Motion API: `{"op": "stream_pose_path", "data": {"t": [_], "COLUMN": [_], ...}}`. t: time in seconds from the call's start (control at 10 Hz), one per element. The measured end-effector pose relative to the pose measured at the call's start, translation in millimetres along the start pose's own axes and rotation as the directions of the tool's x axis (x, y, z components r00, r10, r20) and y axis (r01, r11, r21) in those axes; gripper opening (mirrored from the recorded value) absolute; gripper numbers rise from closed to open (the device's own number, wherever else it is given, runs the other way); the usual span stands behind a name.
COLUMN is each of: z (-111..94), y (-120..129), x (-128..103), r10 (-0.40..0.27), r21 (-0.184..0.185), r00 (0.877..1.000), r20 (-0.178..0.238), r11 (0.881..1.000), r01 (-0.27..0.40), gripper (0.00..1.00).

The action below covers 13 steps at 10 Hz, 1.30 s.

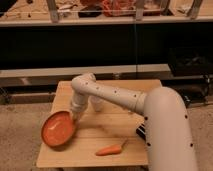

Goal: Drag the ceramic bowl in a circle

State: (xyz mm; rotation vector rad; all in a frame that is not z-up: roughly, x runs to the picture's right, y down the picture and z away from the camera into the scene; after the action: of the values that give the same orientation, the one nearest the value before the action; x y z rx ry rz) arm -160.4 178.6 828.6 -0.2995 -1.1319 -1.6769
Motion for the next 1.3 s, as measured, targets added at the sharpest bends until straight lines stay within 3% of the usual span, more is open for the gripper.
{"op": "stream_pose_path", "data": {"t": [0.4,0.7,1.0,1.3], "z": [-22.2,-28.8,-21.9,-14.1], "y": [67.4,100.1,95.6,76.8], "x": [-21.6,-49.6,-86.2,-124.0], "r10": [0.164,0.239,0.219,0.142], "r21": [0.059,0.072,0.057,0.032], "r00": [0.985,0.969,0.973,0.988], "r20": [-0.048,-0.067,-0.065,-0.064], "r11": [0.985,0.969,0.975,0.990], "r01": [-0.162,-0.234,-0.216,-0.140], "gripper": [0.00,0.00,0.00,0.00]}}
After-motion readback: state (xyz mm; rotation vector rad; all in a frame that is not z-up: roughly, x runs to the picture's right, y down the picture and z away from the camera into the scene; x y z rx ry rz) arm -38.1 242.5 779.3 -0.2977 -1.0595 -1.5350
